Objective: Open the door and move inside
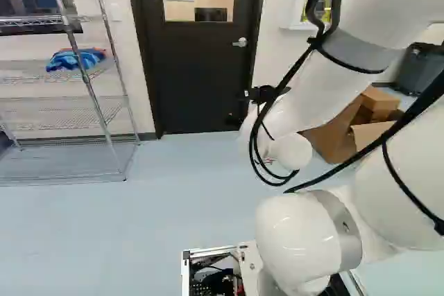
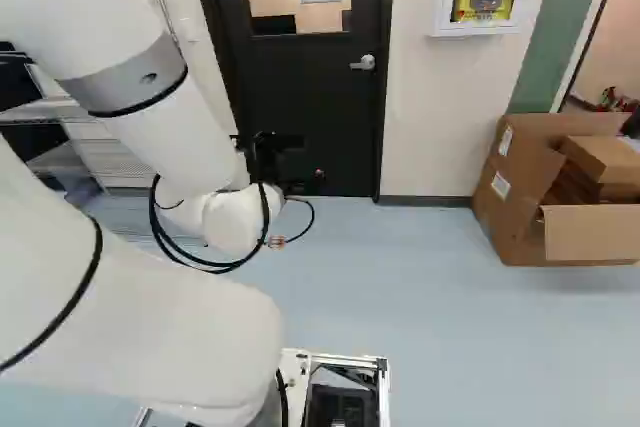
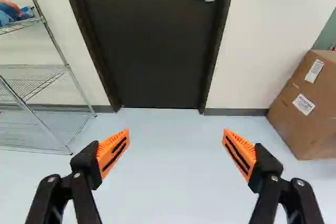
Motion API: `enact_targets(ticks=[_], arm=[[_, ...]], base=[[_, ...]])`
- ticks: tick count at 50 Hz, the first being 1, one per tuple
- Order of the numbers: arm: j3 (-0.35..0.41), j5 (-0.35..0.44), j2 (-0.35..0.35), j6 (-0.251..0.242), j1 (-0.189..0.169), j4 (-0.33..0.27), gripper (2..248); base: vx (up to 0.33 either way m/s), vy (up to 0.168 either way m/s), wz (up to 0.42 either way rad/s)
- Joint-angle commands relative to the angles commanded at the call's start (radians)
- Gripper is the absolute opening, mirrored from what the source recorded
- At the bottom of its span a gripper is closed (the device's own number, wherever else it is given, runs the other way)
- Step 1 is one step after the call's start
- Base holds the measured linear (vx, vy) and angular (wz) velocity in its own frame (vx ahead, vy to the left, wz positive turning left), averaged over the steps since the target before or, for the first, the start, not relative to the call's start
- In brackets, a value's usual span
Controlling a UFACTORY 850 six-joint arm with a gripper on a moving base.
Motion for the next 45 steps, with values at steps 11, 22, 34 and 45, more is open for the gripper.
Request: enact_targets(ticks=[11, 22, 34, 45], arm=[[0.000, 0.000, 0.000, 0.000, 0.000, 0.000, 247], [0.000, 0.000, 0.000, 0.000, 0.000, 0.000, 247], [0.000, 0.000, 0.000, 0.000, 0.000, 0.000, 247], [0.000, 0.000, 0.000, 0.000, 0.000, 0.000, 247]], base=[[0.065, -0.008, -0.032], [0.122, -0.046, -0.130], [0.144, -0.056, -0.141], [0.147, -0.032, -0.047]])
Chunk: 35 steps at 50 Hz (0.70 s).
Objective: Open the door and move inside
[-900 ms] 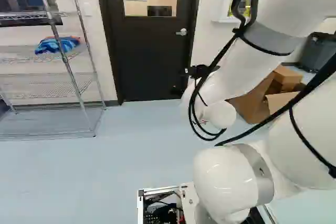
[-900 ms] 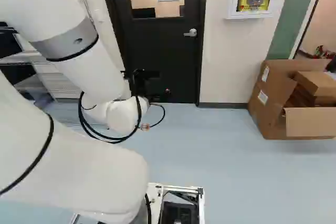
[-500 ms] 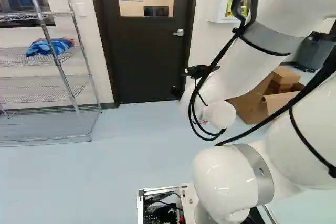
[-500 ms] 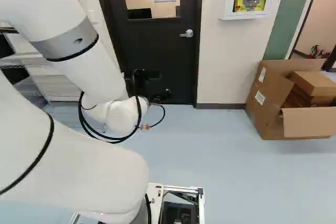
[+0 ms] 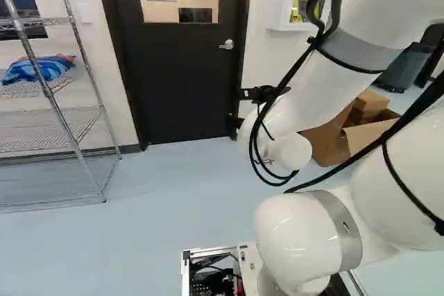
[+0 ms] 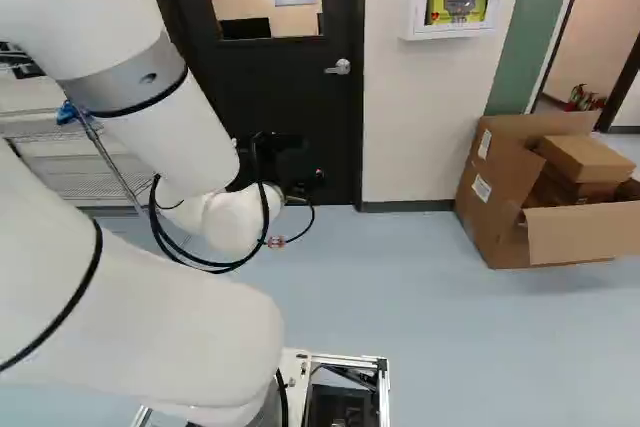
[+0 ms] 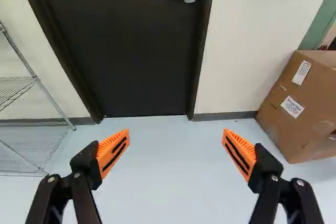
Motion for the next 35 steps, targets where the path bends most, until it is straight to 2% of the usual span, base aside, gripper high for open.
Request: enact_targets(ticks=[35], arm=[[0.000, 0.000, 0.000, 0.000, 0.000, 0.000, 247]], base=[[0.153, 0.000, -0.013]])
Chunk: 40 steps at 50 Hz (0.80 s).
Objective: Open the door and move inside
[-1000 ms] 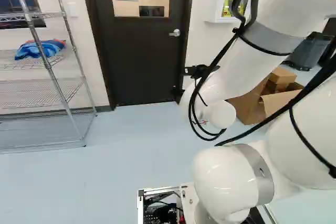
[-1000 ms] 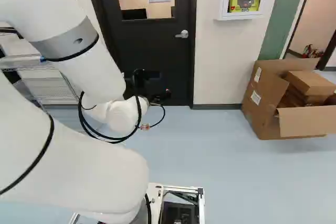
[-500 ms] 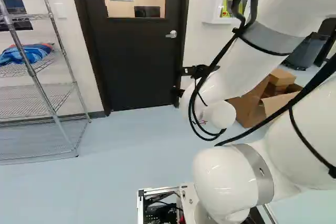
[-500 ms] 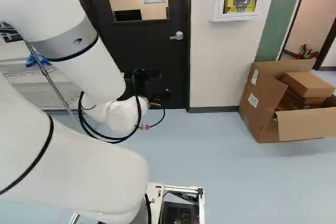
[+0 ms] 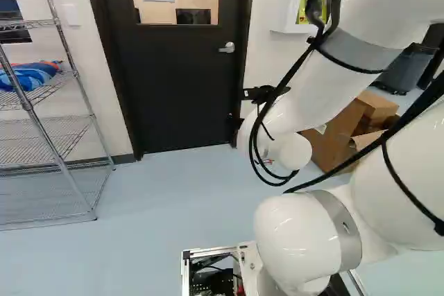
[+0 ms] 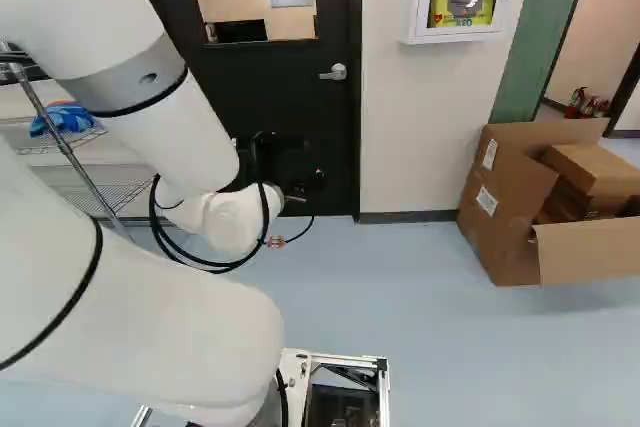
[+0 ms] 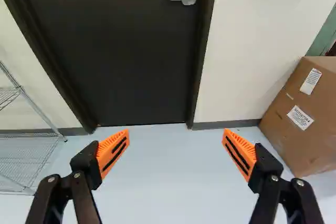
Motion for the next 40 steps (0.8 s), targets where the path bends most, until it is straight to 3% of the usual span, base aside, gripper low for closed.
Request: enact_targets(ticks=[40], arm=[[0.000, 0.000, 0.000, 0.000, 0.000, 0.000, 247]], base=[[0.153, 0.002, -0.004]])
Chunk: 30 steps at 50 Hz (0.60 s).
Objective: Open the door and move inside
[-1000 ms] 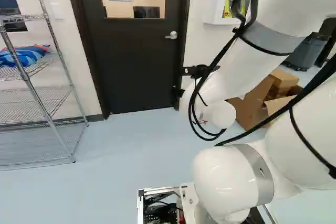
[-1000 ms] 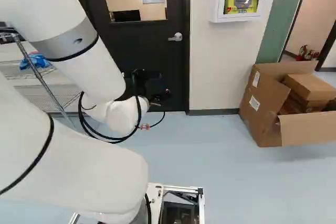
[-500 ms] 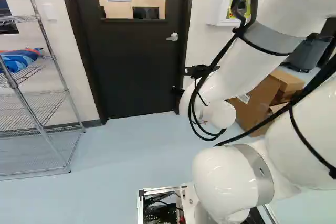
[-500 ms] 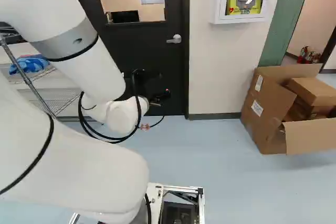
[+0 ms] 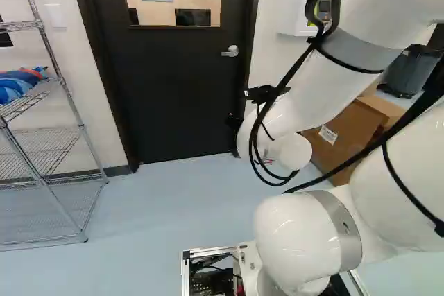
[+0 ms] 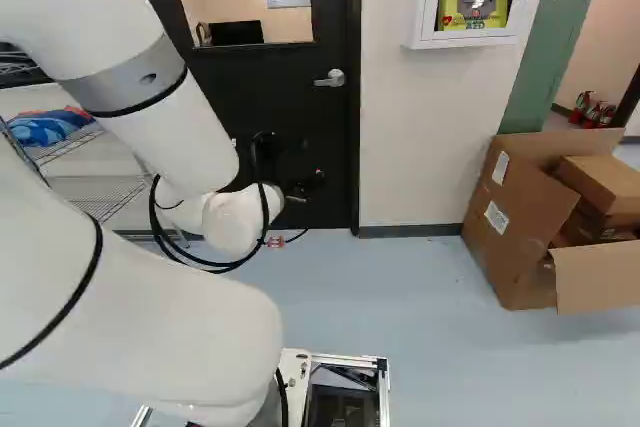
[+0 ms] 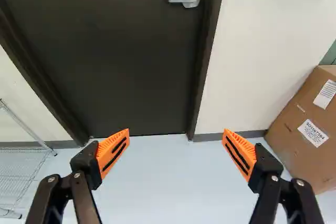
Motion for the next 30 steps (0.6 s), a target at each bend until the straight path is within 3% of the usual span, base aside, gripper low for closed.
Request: enact_targets(ticks=[30], arm=[[0.000, 0.000, 0.000, 0.000, 0.000, 0.000, 247]], base=[[0.150, 0.010, -0.002]])
